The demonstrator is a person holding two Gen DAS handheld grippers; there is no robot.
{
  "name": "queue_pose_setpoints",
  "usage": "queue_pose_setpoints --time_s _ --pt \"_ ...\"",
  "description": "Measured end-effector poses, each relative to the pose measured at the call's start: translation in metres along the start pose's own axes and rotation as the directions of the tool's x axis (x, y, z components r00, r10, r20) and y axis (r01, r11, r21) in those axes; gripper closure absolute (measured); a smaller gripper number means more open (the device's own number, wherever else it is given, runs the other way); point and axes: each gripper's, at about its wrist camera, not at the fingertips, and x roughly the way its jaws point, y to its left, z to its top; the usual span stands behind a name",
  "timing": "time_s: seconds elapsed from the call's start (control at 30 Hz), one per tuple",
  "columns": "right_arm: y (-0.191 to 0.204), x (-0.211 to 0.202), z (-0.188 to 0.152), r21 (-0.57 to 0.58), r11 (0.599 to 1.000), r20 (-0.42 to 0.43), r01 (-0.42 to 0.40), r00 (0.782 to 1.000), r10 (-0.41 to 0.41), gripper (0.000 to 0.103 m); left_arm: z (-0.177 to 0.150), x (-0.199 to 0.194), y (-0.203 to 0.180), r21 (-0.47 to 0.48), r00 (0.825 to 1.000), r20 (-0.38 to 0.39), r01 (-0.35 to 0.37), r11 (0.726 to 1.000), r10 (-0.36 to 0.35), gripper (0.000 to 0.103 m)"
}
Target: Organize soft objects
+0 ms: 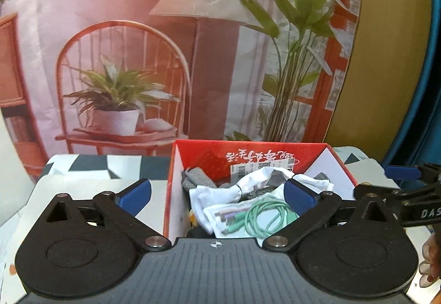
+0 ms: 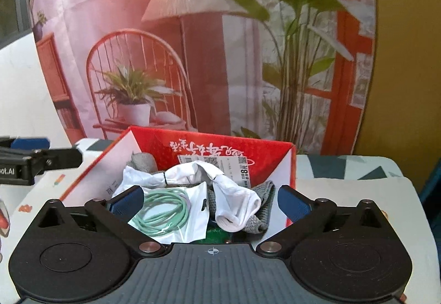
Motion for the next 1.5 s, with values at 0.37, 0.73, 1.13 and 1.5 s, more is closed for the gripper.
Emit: queue_pose_setpoints --time_s 0.37,0.73,1.13,1.5 --pt "0.007 -0.074 0.003 0.001 0.999 0.087 0.038 0.996 -0.038 0.0 -0.008 -0.069 -0.002 -0.046 0.998 0.04 -0.052 0.998 0.053 0.0" --pt "0.028 -0.156 0.001 -0.021 0.994 0.168 0.104 0.981 -0.099 0.0 -0.016 -0.159 -0.022 -0.038 0.979 0.134 -0.15 0.988 0.154 0.0" --pt "0.046 -0.218 -0.013 -0.003 0.988 0.206 0.156 0.967 -0.152 0.0 -0.029 -0.227 -0.04 -0.02 0.959 0.218 -0.18 0.983 0.18 0.0" --pt "0.052 -0.245 -0.018 0.013 0.986 0.227 0.166 0.96 -0.165 0.0 -0.031 -0.25 -0.051 -0.006 0.945 0.261 -0.202 0.979 0.197 0.0"
